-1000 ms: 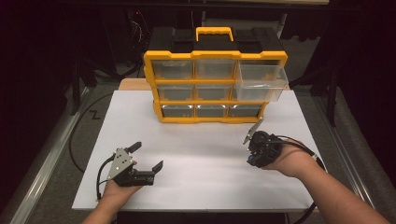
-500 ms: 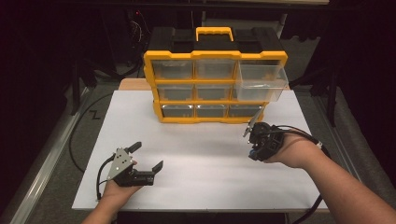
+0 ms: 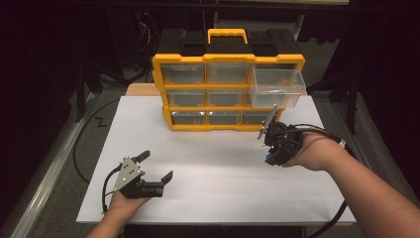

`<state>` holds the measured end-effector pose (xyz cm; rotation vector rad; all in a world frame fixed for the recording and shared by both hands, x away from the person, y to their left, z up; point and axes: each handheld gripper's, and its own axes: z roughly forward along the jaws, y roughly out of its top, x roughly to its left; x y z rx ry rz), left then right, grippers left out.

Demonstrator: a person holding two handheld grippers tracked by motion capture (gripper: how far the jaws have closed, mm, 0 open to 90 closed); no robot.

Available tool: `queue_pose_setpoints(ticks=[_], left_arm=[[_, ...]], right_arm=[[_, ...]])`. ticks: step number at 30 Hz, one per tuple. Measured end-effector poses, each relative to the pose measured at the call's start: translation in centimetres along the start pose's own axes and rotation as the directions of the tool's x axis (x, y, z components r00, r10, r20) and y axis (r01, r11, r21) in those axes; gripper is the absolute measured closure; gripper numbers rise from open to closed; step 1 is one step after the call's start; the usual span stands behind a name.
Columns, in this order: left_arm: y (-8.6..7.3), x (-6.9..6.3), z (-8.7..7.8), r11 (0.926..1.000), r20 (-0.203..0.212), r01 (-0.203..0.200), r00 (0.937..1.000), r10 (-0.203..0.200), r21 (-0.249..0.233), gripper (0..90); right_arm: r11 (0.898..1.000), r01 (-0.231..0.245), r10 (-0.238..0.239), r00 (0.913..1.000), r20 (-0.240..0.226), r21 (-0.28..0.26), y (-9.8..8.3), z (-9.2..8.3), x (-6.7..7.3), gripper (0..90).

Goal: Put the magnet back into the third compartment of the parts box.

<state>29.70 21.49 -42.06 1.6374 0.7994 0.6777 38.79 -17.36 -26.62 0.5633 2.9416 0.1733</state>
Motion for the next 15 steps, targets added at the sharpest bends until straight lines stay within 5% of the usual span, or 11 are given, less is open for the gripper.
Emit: queue_pose_setpoints(ticks=[15], left_arm=[[0.0,0.1,-0.1,1.0000,-0.009,-0.001,1.0000,0.001,-0.003,0.3]], right_arm=[[1.000,0.009,-0.009,0.9999,0.010,0.017,0.3,-2.0,-0.9,65.1]])
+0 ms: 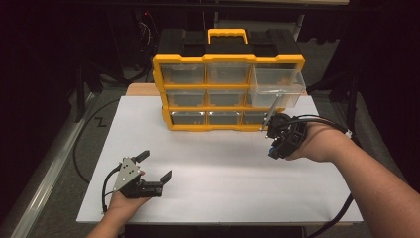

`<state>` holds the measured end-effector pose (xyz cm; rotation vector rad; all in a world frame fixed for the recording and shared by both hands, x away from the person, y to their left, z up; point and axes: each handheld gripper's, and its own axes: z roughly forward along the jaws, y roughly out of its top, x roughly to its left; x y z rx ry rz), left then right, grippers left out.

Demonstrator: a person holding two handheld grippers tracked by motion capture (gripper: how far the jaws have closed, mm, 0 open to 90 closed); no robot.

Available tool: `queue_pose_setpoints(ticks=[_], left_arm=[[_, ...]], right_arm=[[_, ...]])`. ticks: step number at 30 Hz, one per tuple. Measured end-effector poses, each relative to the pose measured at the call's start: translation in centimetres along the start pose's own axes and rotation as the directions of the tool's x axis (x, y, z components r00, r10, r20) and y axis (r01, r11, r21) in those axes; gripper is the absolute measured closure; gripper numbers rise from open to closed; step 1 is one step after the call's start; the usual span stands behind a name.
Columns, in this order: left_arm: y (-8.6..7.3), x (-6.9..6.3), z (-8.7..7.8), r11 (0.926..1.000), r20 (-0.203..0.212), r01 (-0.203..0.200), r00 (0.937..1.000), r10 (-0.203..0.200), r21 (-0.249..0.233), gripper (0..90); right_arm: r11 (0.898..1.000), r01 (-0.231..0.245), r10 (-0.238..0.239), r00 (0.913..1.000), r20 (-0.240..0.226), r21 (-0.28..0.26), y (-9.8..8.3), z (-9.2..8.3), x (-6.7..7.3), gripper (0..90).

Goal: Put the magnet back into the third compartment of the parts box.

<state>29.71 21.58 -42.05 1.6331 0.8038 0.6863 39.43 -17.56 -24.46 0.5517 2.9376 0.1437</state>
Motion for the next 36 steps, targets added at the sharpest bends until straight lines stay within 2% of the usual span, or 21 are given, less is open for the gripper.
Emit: queue_pose_setpoints(ticks=[14,19,27,36], left_arm=[[0.0,0.0,0.0,1.0000,-0.001,0.005,1.0000,-0.005,-0.003,0.3],[0.0,0.0,0.0,1.0000,0.001,0.003,1.0000,-0.003,-0.002,0.3],[0.0,0.0,0.0,1.0000,0.001,-0.003,1.0000,0.003,0.002,0.3],[0.0,0.1,-0.1,1.0000,-0.001,0.003,1.0000,-0.003,-0.005,0.3]], right_arm=[[1.000,0.010,-0.010,0.9999,0.005,0.009,0.5,-2.1,-0.5,65.1],[1.000,0.005,-0.005,1.0000,0.008,-0.008,0.5,-2.6,-1.0,65.1],[1.000,0.024,-0.024,0.9997,0.000,0.005,1.2,-3.2,-1.1,65.1],[1.000,0.025,-0.025,0.9997,-0.002,0.019,1.9,-4.6,-1.6,65.1]])
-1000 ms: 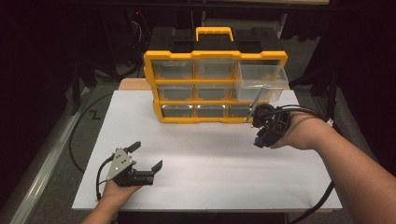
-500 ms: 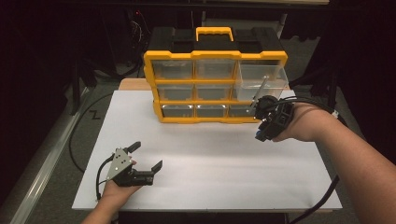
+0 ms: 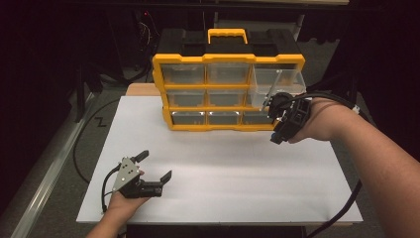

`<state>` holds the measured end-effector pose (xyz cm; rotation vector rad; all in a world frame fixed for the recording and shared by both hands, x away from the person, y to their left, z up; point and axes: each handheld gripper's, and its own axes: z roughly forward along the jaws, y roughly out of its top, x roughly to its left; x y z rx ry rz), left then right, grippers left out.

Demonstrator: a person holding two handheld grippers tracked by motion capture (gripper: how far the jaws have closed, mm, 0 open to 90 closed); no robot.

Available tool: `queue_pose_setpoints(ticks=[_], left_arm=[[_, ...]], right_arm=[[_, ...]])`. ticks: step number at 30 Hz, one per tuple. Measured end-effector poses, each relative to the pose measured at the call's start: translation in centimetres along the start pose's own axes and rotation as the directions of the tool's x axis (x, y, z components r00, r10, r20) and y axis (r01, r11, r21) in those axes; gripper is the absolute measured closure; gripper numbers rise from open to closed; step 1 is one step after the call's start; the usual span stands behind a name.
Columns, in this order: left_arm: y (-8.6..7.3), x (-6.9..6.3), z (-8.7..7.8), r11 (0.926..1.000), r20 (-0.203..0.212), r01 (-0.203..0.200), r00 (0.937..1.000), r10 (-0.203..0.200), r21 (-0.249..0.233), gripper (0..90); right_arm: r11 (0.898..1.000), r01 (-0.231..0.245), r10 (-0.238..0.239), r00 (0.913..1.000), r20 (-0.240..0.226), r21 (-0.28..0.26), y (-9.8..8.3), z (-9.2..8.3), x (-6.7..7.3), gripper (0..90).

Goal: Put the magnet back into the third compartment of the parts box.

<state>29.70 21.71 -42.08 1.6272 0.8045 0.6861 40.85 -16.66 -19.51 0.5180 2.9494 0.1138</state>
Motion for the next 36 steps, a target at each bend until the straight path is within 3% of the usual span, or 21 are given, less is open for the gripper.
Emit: queue_pose_setpoints(ticks=[36], left_arm=[[-0.1,-0.1,0.1,1.0000,0.010,-0.002,0.9999,0.002,0.008,0.2]], right_arm=[[0.999,-0.024,0.022,0.9970,0.074,0.021,0.8,-5.3,-1.8,65.2]])
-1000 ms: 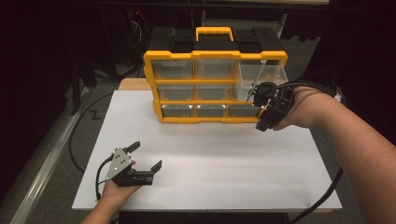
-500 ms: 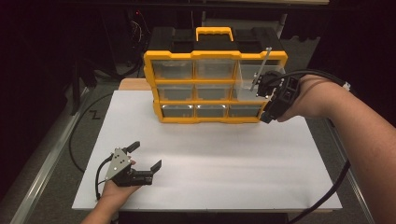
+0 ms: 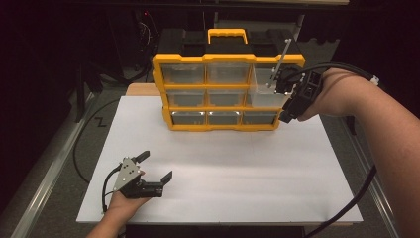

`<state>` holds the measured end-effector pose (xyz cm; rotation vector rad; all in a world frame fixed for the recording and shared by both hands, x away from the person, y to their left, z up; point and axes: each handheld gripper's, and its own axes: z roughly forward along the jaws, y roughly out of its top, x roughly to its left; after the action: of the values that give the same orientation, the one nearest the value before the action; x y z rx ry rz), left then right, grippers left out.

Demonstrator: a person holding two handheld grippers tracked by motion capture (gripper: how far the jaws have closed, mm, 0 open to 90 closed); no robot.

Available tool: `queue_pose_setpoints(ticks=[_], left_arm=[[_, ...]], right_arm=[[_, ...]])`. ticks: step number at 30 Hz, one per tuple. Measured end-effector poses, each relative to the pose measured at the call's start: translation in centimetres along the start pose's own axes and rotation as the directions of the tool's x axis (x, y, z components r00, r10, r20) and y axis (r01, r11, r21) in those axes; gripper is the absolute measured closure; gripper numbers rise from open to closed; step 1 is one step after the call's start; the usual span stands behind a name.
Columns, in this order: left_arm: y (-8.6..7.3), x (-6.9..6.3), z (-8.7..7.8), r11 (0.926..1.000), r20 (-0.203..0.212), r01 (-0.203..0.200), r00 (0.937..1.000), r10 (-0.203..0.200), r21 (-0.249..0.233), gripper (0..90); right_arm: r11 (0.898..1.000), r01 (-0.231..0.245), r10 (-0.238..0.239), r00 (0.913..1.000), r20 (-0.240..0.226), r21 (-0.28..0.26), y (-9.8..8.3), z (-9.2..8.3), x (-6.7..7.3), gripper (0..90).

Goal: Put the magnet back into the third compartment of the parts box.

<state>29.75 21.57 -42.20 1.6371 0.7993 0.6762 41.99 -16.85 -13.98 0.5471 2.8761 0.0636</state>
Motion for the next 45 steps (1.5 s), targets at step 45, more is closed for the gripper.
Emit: queue_pose_setpoints(ticks=[45], left_arm=[[0.0,0.2,-0.1,1.0000,-0.002,0.001,1.0000,-0.001,-0.001,0.2]], right_arm=[[1.000,-0.006,0.007,0.9994,0.035,-0.024,2.9,-4.1,-3.6,65.2]])
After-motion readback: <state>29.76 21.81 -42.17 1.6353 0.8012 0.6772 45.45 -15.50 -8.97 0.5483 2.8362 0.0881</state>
